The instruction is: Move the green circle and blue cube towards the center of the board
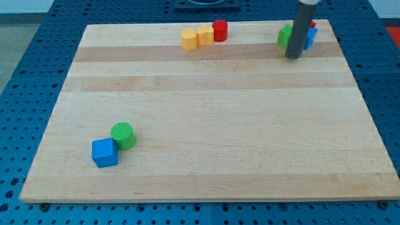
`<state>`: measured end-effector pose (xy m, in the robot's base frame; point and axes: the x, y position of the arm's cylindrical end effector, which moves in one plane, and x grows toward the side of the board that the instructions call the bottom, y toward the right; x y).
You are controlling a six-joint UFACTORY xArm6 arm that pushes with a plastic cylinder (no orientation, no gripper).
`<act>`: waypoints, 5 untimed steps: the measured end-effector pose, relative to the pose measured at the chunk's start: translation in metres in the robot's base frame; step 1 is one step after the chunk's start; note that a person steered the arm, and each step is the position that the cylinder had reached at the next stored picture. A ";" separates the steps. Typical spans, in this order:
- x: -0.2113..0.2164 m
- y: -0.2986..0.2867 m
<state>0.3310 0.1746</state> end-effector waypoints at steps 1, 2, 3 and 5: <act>0.049 -0.059; 0.064 -0.134; 0.082 -0.217; 0.127 -0.359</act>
<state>0.4582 -0.1841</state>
